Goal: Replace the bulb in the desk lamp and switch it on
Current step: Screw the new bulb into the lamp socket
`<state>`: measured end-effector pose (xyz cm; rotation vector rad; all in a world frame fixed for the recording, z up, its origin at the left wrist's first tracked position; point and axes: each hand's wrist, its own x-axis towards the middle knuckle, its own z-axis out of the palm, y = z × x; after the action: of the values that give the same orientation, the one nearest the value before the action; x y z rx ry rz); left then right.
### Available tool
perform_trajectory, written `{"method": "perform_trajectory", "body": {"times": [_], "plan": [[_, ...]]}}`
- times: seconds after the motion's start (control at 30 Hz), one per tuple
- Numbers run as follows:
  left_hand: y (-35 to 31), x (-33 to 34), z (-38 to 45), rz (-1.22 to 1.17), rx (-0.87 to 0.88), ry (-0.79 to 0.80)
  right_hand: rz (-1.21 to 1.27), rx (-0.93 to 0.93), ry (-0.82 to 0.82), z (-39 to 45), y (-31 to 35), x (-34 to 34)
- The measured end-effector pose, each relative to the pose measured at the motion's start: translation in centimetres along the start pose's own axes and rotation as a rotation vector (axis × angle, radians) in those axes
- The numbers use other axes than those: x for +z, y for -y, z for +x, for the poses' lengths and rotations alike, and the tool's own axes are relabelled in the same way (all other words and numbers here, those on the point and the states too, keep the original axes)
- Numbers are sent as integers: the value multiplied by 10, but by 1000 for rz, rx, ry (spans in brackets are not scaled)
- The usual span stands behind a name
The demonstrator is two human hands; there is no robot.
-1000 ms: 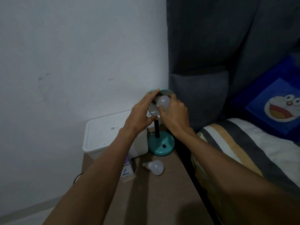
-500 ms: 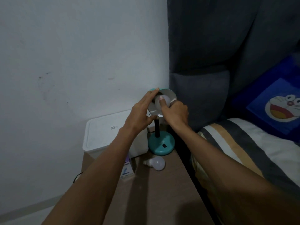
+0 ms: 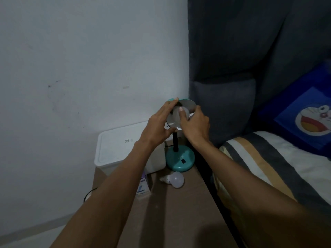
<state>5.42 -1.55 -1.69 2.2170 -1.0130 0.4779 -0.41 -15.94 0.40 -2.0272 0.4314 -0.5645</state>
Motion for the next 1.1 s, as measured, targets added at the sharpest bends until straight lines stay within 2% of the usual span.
{"method": "perform_trajectory", "body": {"times": [0.2, 0.43, 0.57, 0.7, 0.87, 1.0, 1.1], "plan": [[-1, 1, 1, -1, -14, 6, 31, -63, 4, -2, 3, 2], [-1, 0, 1, -3, -13, -4, 41, 44, -7, 0, 1, -1], [-1, 1, 2, -16, -7, 1, 38, -25, -42, -2, 6, 3], [1, 1, 2, -21, -6, -3, 13, -75, 20, -1, 4, 4], [-1, 0, 1, -11, -13, -10, 35, 71, -2, 3, 4, 1], [-1, 1, 1, -8, -10, -11, 3, 2, -52, 2, 7, 1], [-1, 2, 2, -19, -8, -8, 16, -62, -10, 0, 8, 2]]}}
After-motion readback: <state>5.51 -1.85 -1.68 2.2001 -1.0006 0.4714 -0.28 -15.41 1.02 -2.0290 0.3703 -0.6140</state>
